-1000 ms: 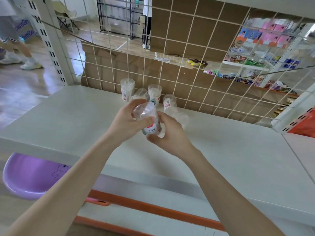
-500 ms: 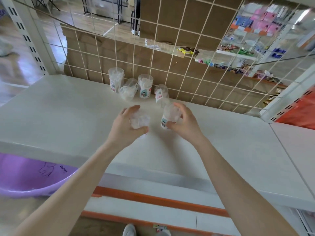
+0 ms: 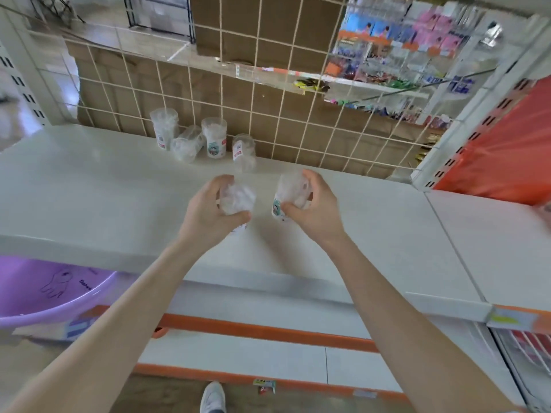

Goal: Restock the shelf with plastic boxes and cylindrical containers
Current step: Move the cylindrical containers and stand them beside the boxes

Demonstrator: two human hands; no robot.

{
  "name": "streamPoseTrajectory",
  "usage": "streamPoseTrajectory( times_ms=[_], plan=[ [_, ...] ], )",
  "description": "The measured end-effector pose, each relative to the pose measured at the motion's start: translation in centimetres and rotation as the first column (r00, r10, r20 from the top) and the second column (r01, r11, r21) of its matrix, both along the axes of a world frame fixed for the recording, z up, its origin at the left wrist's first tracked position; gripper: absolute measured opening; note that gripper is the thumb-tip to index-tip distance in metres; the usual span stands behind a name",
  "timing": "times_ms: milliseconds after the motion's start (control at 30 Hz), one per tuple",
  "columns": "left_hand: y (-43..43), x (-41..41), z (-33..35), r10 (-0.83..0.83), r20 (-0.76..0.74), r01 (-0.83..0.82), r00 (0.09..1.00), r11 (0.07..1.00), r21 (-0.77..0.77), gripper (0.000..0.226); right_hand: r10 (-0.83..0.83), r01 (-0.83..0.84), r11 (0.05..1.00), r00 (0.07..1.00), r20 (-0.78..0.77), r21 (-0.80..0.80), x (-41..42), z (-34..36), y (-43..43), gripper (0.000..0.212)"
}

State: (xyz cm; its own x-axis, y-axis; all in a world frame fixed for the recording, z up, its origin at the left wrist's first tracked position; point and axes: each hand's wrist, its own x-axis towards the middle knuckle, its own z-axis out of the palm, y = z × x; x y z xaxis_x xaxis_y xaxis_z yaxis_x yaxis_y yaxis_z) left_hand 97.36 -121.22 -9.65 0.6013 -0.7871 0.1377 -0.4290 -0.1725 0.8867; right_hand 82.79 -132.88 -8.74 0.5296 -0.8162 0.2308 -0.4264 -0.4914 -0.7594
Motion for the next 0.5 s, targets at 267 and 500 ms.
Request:
streamPoseTrajectory(
  times_ms=[267,500],
  plan=[
    [-0.7,-13.0,1.6,-0.129,0.016,0.129,0.992,0.992,-0.01,0.06,-0.135,0.135,0.991,0.991,0.01,0.012,-14.5,1.4,1.0,0.069],
    [-0.3,-24.5,1.1,-0.214,0.031,0.215,0.976,0.976,-0.039,0.064,-0.23,0.23,0.973,0.973,0.022,-0.012,-26.4,0.9,2.4,0.067]
  ],
)
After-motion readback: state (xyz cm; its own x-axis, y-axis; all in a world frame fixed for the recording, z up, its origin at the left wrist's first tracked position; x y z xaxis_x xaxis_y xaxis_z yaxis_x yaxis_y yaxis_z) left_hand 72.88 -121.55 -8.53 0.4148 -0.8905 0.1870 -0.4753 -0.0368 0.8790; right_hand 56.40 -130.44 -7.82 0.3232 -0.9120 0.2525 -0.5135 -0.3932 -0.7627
